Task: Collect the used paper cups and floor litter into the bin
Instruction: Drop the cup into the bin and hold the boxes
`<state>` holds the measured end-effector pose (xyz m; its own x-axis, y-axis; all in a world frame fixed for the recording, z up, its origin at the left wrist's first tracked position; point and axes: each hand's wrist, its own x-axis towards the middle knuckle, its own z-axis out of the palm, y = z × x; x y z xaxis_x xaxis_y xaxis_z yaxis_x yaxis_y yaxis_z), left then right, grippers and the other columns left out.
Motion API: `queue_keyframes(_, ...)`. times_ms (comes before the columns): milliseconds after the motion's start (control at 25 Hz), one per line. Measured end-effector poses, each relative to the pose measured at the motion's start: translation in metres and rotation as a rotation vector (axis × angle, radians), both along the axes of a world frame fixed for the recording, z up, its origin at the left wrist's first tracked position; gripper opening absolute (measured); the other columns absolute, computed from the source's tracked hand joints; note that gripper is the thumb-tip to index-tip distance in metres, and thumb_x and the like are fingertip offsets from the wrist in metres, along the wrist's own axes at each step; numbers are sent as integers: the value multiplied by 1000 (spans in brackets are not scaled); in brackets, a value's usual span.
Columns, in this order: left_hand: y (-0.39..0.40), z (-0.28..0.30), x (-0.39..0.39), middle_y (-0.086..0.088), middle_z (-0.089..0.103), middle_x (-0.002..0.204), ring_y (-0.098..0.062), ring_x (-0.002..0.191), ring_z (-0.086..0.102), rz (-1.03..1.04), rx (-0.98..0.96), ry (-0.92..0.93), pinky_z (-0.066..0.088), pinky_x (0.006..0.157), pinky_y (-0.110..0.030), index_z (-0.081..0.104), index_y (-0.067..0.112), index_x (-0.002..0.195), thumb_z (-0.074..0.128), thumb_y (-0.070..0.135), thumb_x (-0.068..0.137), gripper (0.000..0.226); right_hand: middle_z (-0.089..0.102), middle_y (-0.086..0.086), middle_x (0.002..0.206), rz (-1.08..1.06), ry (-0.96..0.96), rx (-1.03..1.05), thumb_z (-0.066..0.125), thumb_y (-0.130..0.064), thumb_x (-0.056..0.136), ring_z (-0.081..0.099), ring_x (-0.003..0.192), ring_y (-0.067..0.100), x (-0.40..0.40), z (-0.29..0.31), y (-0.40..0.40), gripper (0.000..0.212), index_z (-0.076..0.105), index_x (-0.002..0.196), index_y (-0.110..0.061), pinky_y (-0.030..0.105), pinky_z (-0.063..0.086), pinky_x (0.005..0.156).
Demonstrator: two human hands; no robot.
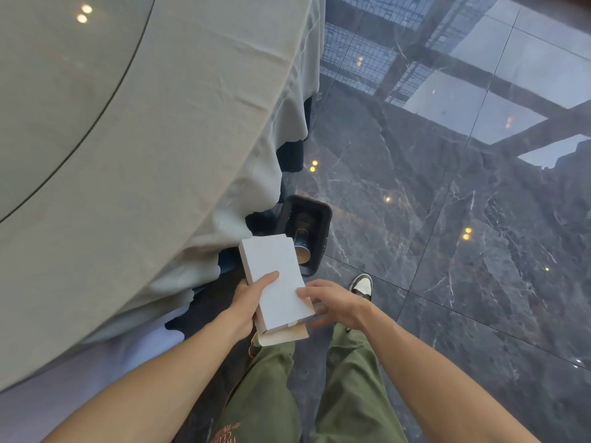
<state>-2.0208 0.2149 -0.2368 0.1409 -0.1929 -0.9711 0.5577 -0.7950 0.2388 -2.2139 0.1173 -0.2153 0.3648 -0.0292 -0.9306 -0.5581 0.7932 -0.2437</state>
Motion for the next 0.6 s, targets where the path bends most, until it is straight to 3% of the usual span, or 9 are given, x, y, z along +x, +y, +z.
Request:
queue_keyframes(80,5,-2,0,-5,83,107,-32,105,76,6,-3,46,56,77,-40,63,18,135,82,41,86,57,74,8,115,27,5,17,73,-40,92,73,110,31,-2,0,0,43,66,126,-14,51,58,100)
queue_keyframes(160,8,-8,0,-6,82,113,-33,106,78,31,-17,119,58,81,-42,66,18,133,77,43,91,51,74,5,112,34,-21,81,71,-52,90,68,101,25,-6,-3,-1,54,69,127,-13,39,55,95)
queue_keyframes(280,-2,-18,-5,-10,80,119,-35,113,74,57,-43,151,58,88,-46,65,19,134,74,46,92,51,77,3,122,-137,-61,115,54,-64,98,73,108,22,-12,-17,-1,60,71,130,-16,34,54,95)
queue_keyframes(360,-15,-28,-8,-8,80,120,-34,116,73,32,-55,147,56,90,-47,65,19,134,74,49,90,53,75,5,127,-285,-47,113,47,-60,103,72,116,24,-12,-31,-3,58,69,134,-16,37,58,93)
queue_keyframes(440,-27,-42,-7,-7,80,122,-33,118,72,15,-65,148,55,95,-47,65,18,135,74,47,91,53,76,7,125,-354,-14,82,53,-49,105,74,112,26,-9,-49,-7,48,70,132,-13,37,62,83)
queue_keyframes(600,-37,-77,7,-10,79,121,-33,113,73,90,-10,94,57,99,-50,64,14,134,78,31,93,47,80,12,107,-312,308,-140,60,-34,101,78,90,29,0,-93,-19,39,72,119,-2,33,62,66)
